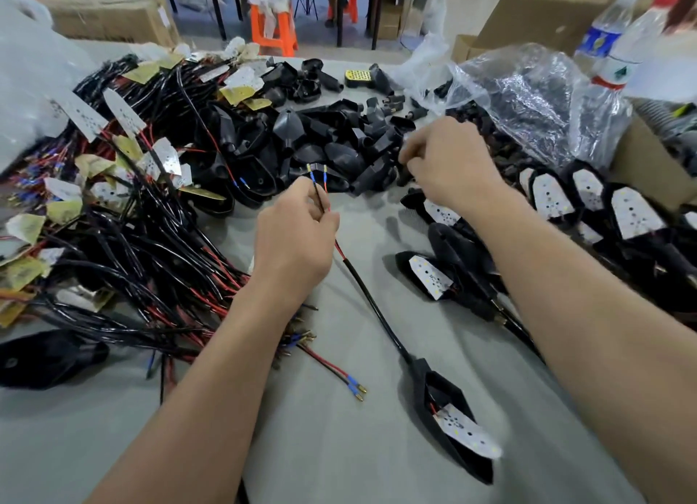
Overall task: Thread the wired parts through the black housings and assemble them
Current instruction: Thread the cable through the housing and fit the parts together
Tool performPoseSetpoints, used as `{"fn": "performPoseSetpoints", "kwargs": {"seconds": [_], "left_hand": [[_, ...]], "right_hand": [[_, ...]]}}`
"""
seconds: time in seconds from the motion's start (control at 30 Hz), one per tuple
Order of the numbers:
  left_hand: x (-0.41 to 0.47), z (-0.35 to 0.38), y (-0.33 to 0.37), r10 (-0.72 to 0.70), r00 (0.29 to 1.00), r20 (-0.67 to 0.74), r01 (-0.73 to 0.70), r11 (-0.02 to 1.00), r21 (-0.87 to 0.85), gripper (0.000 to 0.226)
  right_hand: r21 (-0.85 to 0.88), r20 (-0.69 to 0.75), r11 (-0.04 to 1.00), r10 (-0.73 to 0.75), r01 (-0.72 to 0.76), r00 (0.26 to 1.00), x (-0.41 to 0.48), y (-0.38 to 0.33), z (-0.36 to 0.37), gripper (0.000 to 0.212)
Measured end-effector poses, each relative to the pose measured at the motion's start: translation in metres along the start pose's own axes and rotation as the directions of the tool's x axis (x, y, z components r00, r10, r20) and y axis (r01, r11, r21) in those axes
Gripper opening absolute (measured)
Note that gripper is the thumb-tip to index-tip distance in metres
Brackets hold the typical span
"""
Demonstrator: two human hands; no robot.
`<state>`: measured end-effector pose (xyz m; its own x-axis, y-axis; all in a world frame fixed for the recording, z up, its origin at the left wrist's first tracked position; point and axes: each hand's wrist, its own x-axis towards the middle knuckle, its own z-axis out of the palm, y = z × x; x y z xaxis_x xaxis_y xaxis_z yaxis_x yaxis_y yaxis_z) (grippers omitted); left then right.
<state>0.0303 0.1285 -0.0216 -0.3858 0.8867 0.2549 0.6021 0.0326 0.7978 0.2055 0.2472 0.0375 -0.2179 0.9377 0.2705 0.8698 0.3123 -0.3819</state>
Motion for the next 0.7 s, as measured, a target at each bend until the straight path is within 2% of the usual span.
{"fn": "performPoseSetpoints", "kwargs": {"seconds": [0.07, 0.13, 0.2, 0.37, 0.43, 0.5, 0.53, 0.57, 0.63, 0.7], "left_hand": [[-0.001, 0.001, -0.001, 0.033, 0.999, -0.028, -0.031, 0.996, 0.085, 0.013], [0.0, 0.002, -0.005, 0.102, 0.994, -0.031, -0.095, 0.982, 0.165, 0.007], [0.002, -0.001, -0.007, 0.141, 0.99, -0.022, -0.135, 0.976, 0.168, 0.007], [0.003, 0.0, -0.003, 0.074, 0.997, 0.032, -0.072, 0.995, -0.066, 0.017], [0.001, 0.002, -0.002, -0.002, 0.999, 0.039, 0.009, 0.983, -0.186, 0.021], [0.001, 0.005, -0.002, -0.07, 0.996, 0.047, 0.08, 0.956, -0.283, 0.014], [0.003, 0.005, -0.002, -0.088, 0.994, 0.064, 0.103, 0.945, -0.312, 0.006], [0.003, 0.004, -0.002, -0.095, 0.991, 0.09, 0.121, 0.933, -0.338, 0.007], [0.005, 0.006, -0.001, -0.103, 0.985, 0.141, 0.15, 0.91, -0.387, 0.022], [0.003, 0.007, 0.002, -0.104, 0.984, 0.145, 0.15, 0.922, -0.357, 0.027]], "right_hand": [[0.297, -0.016, 0.954, 0.033, -0.027, 0.999, -0.031, -0.019, 0.008, 0.026], [0.437, -0.001, 0.896, 0.082, -0.073, 0.997, -0.056, -0.031, 0.021, 0.021], [0.376, 0.028, 0.924, 0.068, -0.074, 0.997, -0.071, -0.037, 0.034, 0.018], [0.166, 0.133, 0.983, -0.107, 0.084, 0.985, -0.078, -0.04, 0.052, 0.024], [0.184, 0.156, 0.981, -0.088, 0.059, 0.984, -0.077, -0.038, 0.055, 0.028], [0.326, 0.043, 0.945, -0.01, -0.004, 0.999, -0.078, -0.034, 0.056, 0.029], [0.428, -0.019, 0.903, 0.039, -0.027, 0.999, -0.078, -0.033, 0.055, 0.028], [0.547, -0.053, 0.836, 0.087, -0.044, 0.995, -0.077, -0.032, 0.054, 0.028], [0.783, -0.021, 0.615, 0.169, -0.088, 0.985, -0.075, -0.03, 0.049, 0.027], [0.918, 0.063, 0.373, 0.207, -0.138, 0.976, -0.073, -0.026, 0.047, 0.023]]}}
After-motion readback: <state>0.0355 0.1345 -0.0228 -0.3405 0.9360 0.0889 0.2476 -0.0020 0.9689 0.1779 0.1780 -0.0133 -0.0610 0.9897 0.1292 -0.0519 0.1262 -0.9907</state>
